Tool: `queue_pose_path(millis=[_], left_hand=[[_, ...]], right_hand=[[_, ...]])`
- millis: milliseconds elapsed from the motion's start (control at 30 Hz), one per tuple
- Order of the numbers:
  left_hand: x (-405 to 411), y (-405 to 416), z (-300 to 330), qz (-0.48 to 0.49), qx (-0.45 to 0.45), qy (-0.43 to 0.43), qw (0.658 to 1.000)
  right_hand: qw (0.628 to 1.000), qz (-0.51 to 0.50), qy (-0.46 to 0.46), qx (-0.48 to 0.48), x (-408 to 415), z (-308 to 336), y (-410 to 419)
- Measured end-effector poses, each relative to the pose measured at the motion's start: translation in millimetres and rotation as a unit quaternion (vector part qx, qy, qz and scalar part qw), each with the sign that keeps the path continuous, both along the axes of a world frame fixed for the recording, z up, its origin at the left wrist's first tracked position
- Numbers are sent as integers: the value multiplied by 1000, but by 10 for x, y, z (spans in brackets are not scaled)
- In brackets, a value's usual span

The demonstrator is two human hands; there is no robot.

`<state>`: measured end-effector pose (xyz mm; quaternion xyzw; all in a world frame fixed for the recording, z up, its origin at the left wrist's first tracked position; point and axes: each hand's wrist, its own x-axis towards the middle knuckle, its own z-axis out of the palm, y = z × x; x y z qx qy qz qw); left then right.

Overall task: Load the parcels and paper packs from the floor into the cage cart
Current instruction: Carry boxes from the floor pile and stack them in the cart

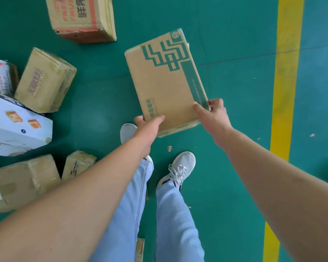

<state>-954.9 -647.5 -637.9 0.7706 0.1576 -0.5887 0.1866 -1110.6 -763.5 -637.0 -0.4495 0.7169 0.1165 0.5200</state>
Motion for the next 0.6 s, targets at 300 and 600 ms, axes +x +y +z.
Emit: queue_pose_path(millis=[300,600], left_hand=[[932,-62,1706,50,-74,-23,996],[1440,646,3481,124,-123,-102,979]], right_hand=[[997,21,-79,18,1008,1901,-178],[988,69,-137,15,1580,3750,108]])
